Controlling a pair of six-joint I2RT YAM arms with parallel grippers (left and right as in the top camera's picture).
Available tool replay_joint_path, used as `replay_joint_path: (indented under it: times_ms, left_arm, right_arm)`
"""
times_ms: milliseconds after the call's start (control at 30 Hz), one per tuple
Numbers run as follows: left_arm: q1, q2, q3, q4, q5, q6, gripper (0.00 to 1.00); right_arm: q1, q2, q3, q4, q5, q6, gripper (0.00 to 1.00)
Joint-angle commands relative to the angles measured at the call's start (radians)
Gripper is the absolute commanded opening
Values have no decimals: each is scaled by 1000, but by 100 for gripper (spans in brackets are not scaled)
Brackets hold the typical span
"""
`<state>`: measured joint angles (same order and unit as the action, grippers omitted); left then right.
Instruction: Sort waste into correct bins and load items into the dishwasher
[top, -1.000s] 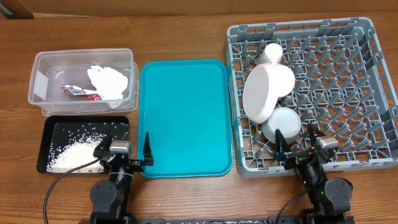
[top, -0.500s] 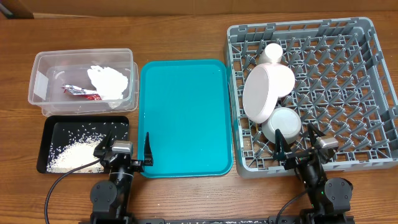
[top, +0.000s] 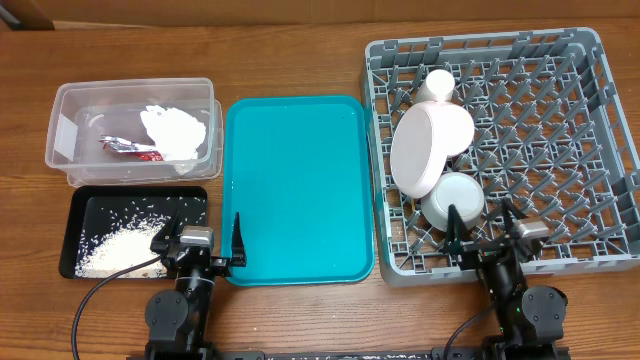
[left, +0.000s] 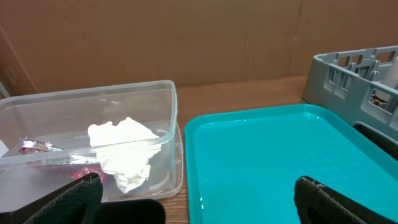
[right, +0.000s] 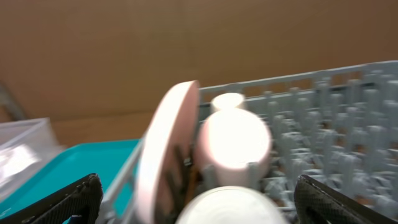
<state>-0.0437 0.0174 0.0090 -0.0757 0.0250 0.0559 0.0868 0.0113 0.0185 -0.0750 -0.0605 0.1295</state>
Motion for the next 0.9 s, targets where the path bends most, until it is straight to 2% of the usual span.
replay_joint_path:
  times_ms: [0,133,267,867]
  left_arm:
    - [6,-13,-4,-2,0,15,100]
    - [6,-13,-4,-2,0,15,100]
    - [6,-13,-4,-2,0,15,100]
    - [6,-13,-4,-2,0,15,100]
  right_arm:
    - [6,-5,-11,5,191,-4,100]
    - [6,-5,-10,6,196,-49,100]
    - [6,-5,-10,5,191,-227,100]
    - [6,-5,-10,5,187,-235,100]
